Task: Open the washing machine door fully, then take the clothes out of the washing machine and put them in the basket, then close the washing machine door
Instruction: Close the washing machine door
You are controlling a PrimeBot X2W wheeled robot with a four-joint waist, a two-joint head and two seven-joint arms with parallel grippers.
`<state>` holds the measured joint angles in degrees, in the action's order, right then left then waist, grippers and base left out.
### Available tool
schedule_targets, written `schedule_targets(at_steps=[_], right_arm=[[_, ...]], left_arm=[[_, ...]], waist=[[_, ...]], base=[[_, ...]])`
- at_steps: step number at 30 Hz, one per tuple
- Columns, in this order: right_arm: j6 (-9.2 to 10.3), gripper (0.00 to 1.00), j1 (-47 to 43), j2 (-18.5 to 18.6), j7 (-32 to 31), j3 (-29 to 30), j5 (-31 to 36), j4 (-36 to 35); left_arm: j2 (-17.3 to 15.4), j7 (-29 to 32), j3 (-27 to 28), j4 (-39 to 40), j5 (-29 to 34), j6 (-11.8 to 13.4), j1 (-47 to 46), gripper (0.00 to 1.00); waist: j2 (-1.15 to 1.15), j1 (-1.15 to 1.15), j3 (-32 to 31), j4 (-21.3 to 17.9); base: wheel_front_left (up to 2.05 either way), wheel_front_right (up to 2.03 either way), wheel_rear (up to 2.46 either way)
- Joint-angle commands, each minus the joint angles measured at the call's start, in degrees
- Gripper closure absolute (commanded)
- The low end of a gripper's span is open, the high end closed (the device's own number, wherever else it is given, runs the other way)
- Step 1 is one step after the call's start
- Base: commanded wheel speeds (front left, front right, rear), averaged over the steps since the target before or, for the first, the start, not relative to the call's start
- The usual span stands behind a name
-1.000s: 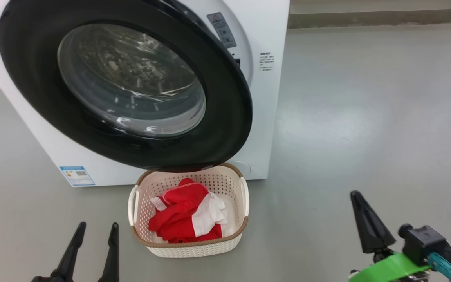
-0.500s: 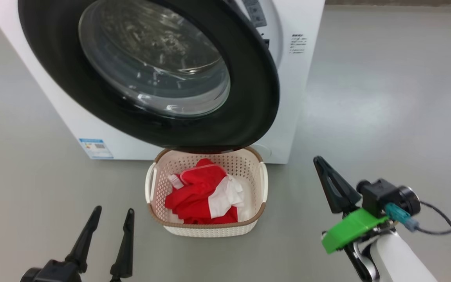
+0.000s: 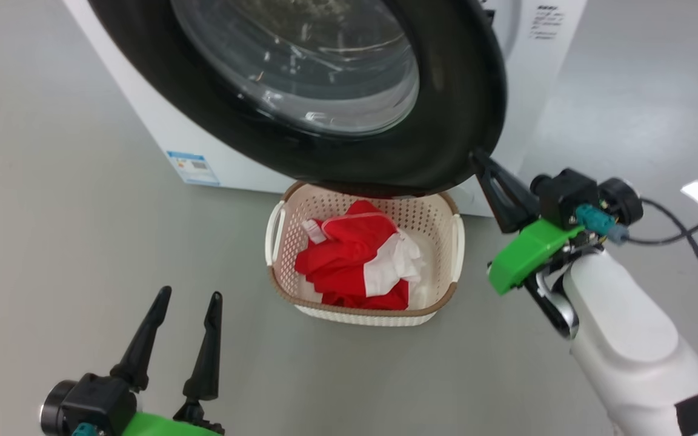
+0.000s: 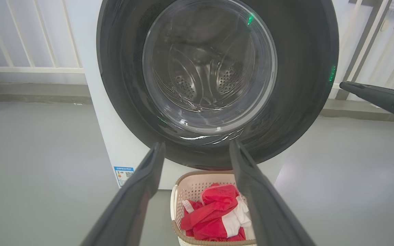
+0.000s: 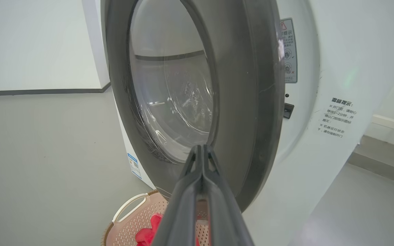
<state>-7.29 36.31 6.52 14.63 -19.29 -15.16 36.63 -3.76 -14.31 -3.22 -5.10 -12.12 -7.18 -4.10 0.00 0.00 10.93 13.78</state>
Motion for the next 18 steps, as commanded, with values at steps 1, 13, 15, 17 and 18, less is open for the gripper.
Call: schedule_targets(at_steps=[1, 13, 15, 17, 18], right_arm=[[-0.20, 1.00, 1.87, -0.48, 0.37, -0.90, -0.90, -0.67], [-0.20, 1.00, 10.69, 0.41, 0.37, -0.54, -1.72, 2.88], [-0.20, 1.00, 11.60, 0.69, 0.37, -0.74, -1.88, 3.24], [-0.20, 1.00, 12.80, 0.87, 0.37, -1.00, -1.93, 3.67], [-0.20, 1.00, 13.46, 0.93, 0.37, -1.12, -1.94, 3.89]], left_arm=[[-0.40, -0.69, 1.64, 1.20, -0.30, -0.30, -1.99, 0.00], [0.03, -0.69, 1.44, 1.35, -0.97, -0.31, -4.63, 0.00], [0.10, -0.69, 1.57, 1.47, -0.91, -0.31, -4.92, 0.00], [0.14, -0.69, 1.69, 1.62, -0.71, -0.31, -5.17, 0.00], [0.10, -0.69, 1.70, 1.68, -0.41, -0.31, -5.31, 0.00]], waist=[[0.00, 0.00, 2.48, 2.28], [0.00, 0.00, 7.23, 4.41], [0.00, 0.00, 7.77, 4.53], [0.00, 0.00, 8.45, 4.50], [0.00, 0.00, 8.79, 4.45]], base=[[0.00, 0.00, 0.00], [0.00, 0.00, 0.00], [0.00, 0.00, 0.00], [0.00, 0.00, 0.00], [0.00, 0.00, 0.00]])
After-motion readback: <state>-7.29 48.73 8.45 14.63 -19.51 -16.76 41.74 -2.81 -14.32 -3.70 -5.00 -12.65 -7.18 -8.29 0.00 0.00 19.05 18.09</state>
